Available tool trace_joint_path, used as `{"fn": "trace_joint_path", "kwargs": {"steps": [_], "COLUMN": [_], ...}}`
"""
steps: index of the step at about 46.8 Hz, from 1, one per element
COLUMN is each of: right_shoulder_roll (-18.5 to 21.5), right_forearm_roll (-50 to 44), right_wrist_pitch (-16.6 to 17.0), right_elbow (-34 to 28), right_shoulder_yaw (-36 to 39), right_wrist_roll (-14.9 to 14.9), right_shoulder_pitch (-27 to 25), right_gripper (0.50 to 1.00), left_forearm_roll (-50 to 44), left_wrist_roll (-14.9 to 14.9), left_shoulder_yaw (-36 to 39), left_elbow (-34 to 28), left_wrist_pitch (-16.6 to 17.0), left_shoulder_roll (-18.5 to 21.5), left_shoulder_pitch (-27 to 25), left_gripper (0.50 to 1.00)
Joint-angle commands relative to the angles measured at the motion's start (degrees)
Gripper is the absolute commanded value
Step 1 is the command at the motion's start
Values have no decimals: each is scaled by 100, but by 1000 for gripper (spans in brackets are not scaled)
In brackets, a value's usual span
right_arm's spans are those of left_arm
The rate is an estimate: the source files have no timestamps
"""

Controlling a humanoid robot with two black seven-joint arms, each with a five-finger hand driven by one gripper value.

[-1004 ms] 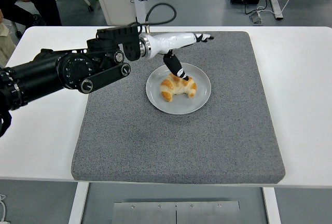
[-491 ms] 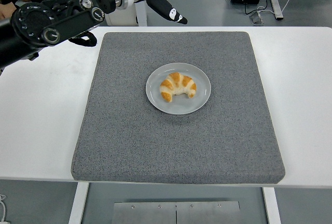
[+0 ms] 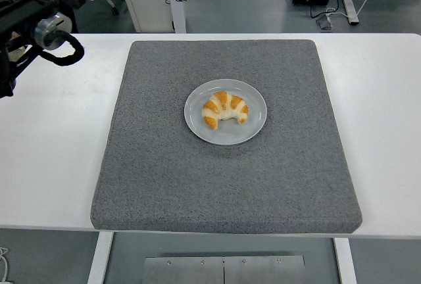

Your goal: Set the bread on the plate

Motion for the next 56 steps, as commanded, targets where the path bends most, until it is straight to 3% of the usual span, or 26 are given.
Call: {"fn": "trace_joint_path", "kwargs": {"steps": [1,5,15,30,34,47,56], "right_shoulder_roll": [0,0,0,0,0,0,0], "right_forearm_roll": [1,1,1,-8,1,-8,1], "right_wrist_pitch": [0,0,0,0,0,0,9], "right_elbow": [0,0,0,0,0,-9,9], "right_shoulder_yaw": [0,0,-8,-8,0,-8,-8], "right_wrist_roll": [-1,-1,-1,-1,-1,-1,-1], "right_shoulder_pitch": [0,0,0,0,0,0,0], "right_gripper": [1000,1000,1000,1000,1000,1000,1000], "left_forearm_roll": [-63,-72,-80,-414,-493,-889,-898], "left_wrist_roll": [-73,-100,-109,-117,-275,-390,-390], "left_shoulder_yaw": [-567,-1139,-1764,-2274,-2344,-2344,-2327], "left_elbow": [50,76,331,1236,1377,2194,2528], "left_wrist_pitch": [-204,-442,-521,-846,-925,-1435,-1453], "left_shoulder_roll": [8,-36,-379,-783,-810,-1029,-1354], "left_shoulder_pitch": [449,924,1575,1945,2033,2068,2112], "left_gripper": [975,975,975,975,975,975,975]}}
